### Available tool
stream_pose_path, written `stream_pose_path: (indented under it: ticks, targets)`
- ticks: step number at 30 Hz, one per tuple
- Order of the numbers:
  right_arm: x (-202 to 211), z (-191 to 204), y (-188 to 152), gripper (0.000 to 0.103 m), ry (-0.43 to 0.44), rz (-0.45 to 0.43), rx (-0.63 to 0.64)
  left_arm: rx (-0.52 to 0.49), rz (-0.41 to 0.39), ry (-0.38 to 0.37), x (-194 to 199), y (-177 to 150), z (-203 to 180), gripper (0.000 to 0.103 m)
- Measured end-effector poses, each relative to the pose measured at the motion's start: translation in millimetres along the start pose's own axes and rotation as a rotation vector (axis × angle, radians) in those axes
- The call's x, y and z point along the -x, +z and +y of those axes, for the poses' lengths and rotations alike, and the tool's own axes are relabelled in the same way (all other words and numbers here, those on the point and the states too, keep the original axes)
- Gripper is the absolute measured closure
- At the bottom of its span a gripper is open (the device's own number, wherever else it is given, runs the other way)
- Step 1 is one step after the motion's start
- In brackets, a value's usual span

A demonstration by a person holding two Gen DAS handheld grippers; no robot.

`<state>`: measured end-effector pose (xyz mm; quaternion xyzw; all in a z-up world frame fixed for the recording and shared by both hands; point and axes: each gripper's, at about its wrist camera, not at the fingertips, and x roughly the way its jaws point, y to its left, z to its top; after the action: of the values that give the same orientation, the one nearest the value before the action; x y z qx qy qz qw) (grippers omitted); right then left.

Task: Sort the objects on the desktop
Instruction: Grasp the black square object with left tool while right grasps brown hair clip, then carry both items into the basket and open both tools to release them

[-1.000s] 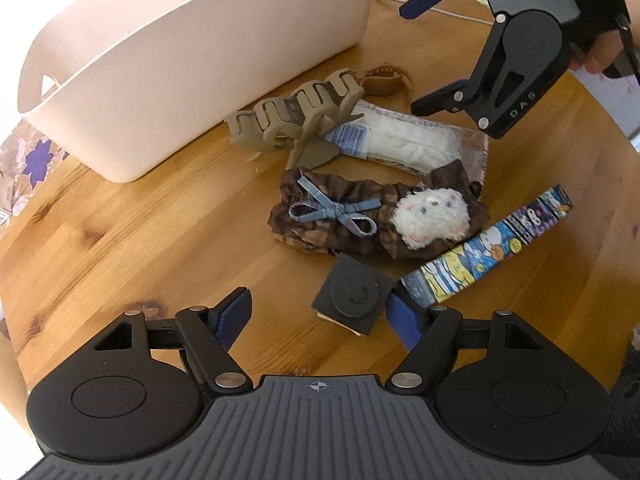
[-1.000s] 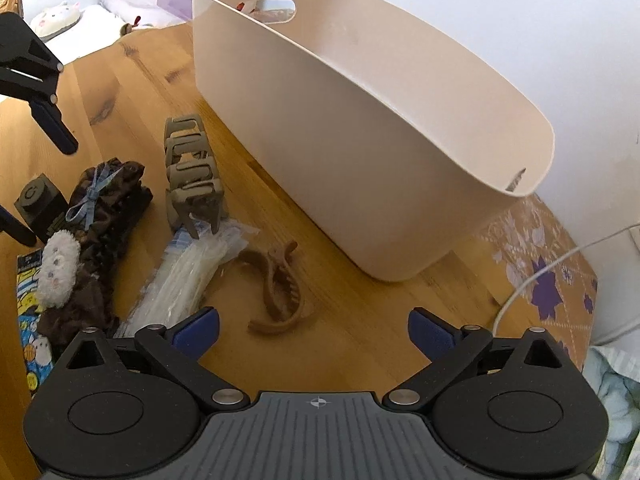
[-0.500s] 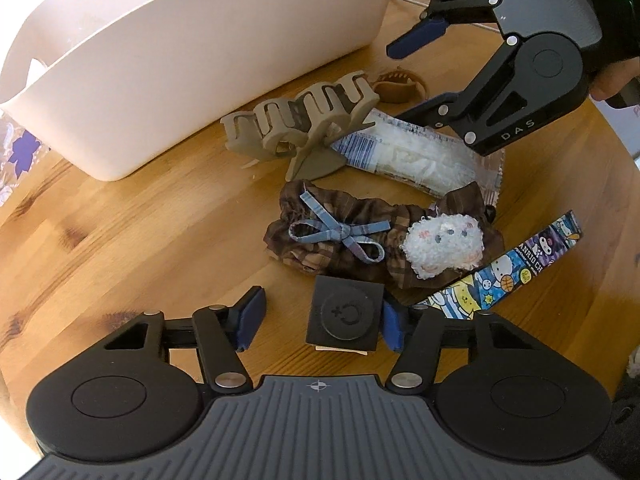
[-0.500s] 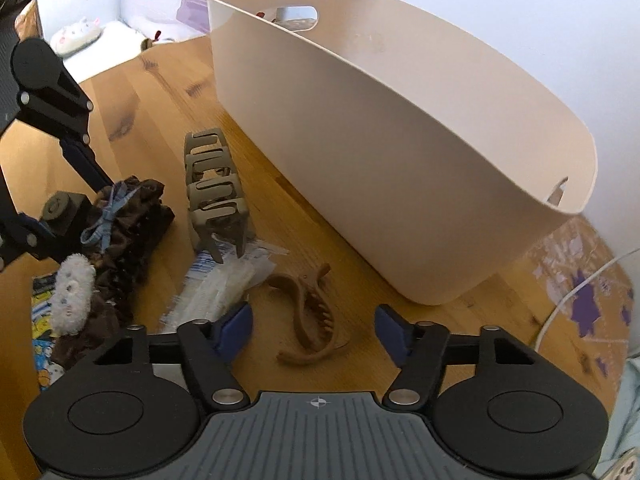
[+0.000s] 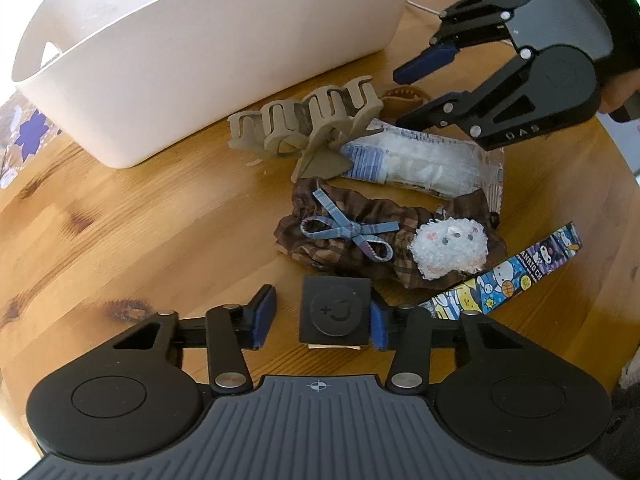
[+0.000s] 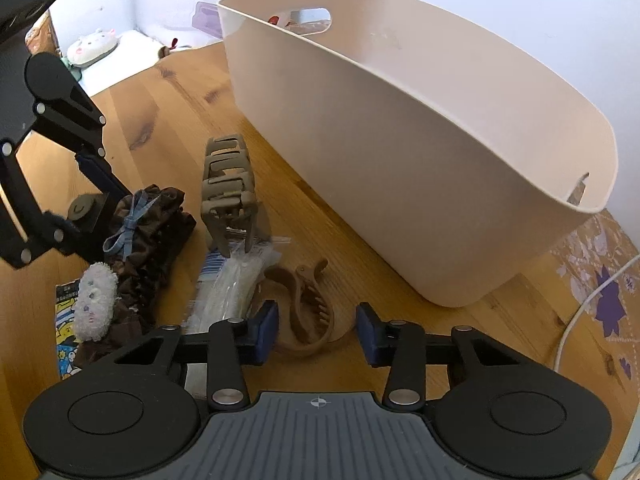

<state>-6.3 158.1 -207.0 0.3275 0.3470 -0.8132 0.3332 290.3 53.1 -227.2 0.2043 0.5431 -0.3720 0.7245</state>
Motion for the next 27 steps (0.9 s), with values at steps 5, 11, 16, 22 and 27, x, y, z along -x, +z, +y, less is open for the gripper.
stream_pose_path:
  ticks: [5, 11, 16, 22, 27]
  targets:
    - [-0.5, 1.4, 2.1, 0.057, -0.009, 0.001, 0.009, 0.010, 0.004, -0.005, 0.2, -0.6, 2.2, 0.064]
    - [-3.3, 5.7, 7.9, 0.051, -0.004, -0.008, 0.080, 0.012, 0.001, -0.010, -0.4, -2.8, 1.5, 0.068]
    - [-4.2, 9.8, 12.6, 0.078, 0.031, -0.005, 0.092, 0.030, -0.002, -0.018, -1.6, -1.9, 4.6, 0.069]
    - [-2.9, 11.3, 14.2, 0.085, 0.023, 0.010, 0.059, 0.044, -0.002, -0.026, -3.3, -0.4, 7.5, 0.071]
    - [10.2, -0.2, 6.0, 0.085, 0.022, -0.003, -0.042, 0.050, -0.012, -0.028, -2.3, -0.6, 8.6, 0.071]
